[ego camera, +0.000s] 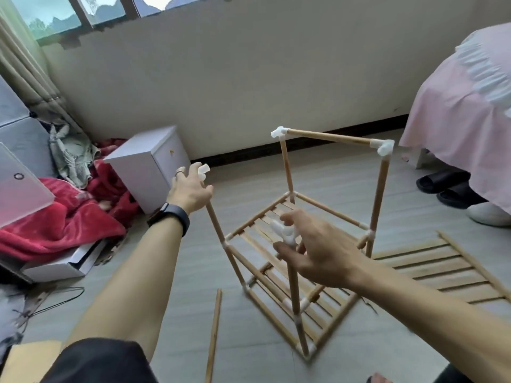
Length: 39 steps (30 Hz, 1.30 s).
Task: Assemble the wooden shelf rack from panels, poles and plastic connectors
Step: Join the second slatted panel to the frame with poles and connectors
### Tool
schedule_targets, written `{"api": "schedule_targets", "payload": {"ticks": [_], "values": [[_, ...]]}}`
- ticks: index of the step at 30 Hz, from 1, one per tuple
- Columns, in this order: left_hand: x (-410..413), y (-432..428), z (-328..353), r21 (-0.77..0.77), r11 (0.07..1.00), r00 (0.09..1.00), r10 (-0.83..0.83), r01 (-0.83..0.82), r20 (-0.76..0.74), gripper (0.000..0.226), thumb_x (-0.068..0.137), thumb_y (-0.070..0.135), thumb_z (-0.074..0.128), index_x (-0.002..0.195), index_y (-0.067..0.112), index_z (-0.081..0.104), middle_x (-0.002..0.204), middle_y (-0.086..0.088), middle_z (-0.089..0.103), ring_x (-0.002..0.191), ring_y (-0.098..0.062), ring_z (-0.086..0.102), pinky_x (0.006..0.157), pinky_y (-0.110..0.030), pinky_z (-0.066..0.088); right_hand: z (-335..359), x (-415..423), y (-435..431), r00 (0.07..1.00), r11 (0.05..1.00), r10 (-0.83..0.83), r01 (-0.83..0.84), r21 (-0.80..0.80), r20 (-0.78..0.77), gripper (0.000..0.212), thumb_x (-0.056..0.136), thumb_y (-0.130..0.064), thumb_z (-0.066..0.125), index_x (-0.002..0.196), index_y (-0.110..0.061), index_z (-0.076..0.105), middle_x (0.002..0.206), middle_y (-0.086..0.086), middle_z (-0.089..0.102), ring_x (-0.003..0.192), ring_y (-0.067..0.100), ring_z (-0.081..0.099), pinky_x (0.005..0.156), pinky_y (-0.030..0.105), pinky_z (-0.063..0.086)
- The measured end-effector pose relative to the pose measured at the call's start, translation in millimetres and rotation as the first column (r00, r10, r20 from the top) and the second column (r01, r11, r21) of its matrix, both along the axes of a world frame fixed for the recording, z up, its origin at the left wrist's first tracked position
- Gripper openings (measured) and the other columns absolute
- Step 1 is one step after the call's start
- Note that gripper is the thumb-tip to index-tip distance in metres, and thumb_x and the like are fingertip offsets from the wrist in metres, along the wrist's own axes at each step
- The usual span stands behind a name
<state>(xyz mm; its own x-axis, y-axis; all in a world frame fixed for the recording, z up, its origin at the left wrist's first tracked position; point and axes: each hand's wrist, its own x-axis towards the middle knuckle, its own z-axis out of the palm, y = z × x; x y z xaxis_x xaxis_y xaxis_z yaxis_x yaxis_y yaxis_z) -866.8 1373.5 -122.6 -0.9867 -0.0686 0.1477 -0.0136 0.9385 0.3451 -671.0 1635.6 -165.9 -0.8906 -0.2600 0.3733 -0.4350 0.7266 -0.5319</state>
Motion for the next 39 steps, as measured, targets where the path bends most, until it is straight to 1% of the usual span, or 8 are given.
{"api": "schedule_targets", "payload": {"ticks": [4,10,16,22,24,29,33,39], "values": [[-23.2,-1.2,-9.2,0.083,0.996,1.0,-0.019,0.018,0.013,0.069,0.09,0.029,0.06,0.153,0.031,0.031,0.153,-0.014,0.034,0.136,-0.035,0.039,0.11,-0.042,0.036,-12.2,1.4,15.6,1.0,1.0,0.013,-0.013,0.001,-0.027,0.022,0.097,-0.052,0.052,0.108,-0.035,0.045,0.095,-0.015,0.048,0.071,0.011,0.059,0.062,0.036,0.056],[-35.1,0.2,-23.8,0.266,0.963,0.999,-0.04,0.048,-0.034,0.039,0.094,0.022,0.052,0.131,0.034,0.047,0.123,-0.012,0.061,0.093,-0.025,0.057,0.08,-0.032,0.042,-14.9,-10.6,44.5,0.996,0.993,0.092,-0.092,-0.078,0.007,0.031,0.095,-0.054,0.057,0.119,-0.034,0.052,0.1,-0.009,0.056,0.079,0.012,0.063,0.068,0.032,0.058],[10.8,-11.2,-42.5,0.348,0.936,0.97,0.042,0.046,-0.24,0.04,0.093,0.023,0.054,0.13,0.038,0.051,0.101,-0.006,0.068,0.094,-0.028,0.059,0.083,-0.035,0.045,-21.7,-38.8,82.8,0.996,0.969,-0.091,0.087,-0.232,-0.008,0.031,0.092,-0.042,0.068,0.119,-0.045,0.053,0.098,-0.002,0.057,0.072,0.016,0.065,0.063,0.031,0.058],[73.1,-1.7,-35.6,0.608,0.759,0.97,-0.229,0.233,-0.086,0.067,0.066,0.043,0.072,0.13,0.031,0.056,0.101,-0.012,0.069,0.09,-0.028,0.066,0.071,-0.032,0.048,-36.3,-75.8,109.5,0.93,0.776,-0.273,0.363,-0.515,0.245,0.048,0.103,-0.027,0.056,0.144,-0.027,0.031,0.102,0.003,0.055,0.085,0.021,0.069,0.067,0.028,0.061],[88.4,8.2,-38.3,0.703,0.648,0.941,-0.324,0.293,-0.094,0.072,0.061,0.052,0.066,0.127,0.026,0.053,0.091,-0.01,0.071,0.087,-0.031,0.068,0.071,-0.036,0.048,-37.5,-80.1,107.5,0.929,0.717,-0.24,0.366,-0.593,0.283,0.043,0.098,-0.04,0.062,0.127,-0.012,0.046,0.104,0.01,0.058,0.093,0.02,0.065,0.085,0.042,0.058],[95.7,25.5,-53.0,0.806,0.548,0.975,-0.143,0.222,-0.171,0.047,0.087,0.057,0.046,0.114,0.02,0.058,0.059,0.003,0.057,0.056,-0.014,0.057,0.062,-0.037,0.049,-27.5,-76.9,103.4,0.946,0.598,-0.13,0.314,-0.738,0.297,0.057,0.085,-0.075,0.044,0.106,-0.024,0.057,0.097,0.009,0.06,0.089,0.021,0.06,0.08,0.035,0.043],[83.1,43.5,-51.3,0.884,0.447,0.981,0.059,0.138,-0.183,0.028,0.085,0.038,0.049,0.091,0.013,0.059,0.054,0.008,0.048,0.047,-0.008,0.045,0.053,-0.034,0.041,-22.2,-90.1,100.8,0.909,0.482,-0.248,0.415,-0.772,0.334,0.044,0.1,-0.053,0.047,0.071,-0.02,0.054,0.059,-0.004,0.048,0.06,0.013,0.047,0.065,0.032,0.039],[72.2,51.5,-58.9,0.877,0.455,0.971,0.095,0.153,-0.219,0.02,0.086,0.033,0.045,0.086,0.015,0.053,0.055,0.009,0.047,0.047,-0.007,0.043,0.047,-0.029,0.04,-33.8,-92.3,104.8,0.923,0.401,-0.297,0.352,-0.846,0.243,0.039,0.101,-0.038,0.05,0.065,-0.022,0.047,0.051,-0.011,0.042,0.051,0.006,0.041,0.055,0.023,0.036]]}}
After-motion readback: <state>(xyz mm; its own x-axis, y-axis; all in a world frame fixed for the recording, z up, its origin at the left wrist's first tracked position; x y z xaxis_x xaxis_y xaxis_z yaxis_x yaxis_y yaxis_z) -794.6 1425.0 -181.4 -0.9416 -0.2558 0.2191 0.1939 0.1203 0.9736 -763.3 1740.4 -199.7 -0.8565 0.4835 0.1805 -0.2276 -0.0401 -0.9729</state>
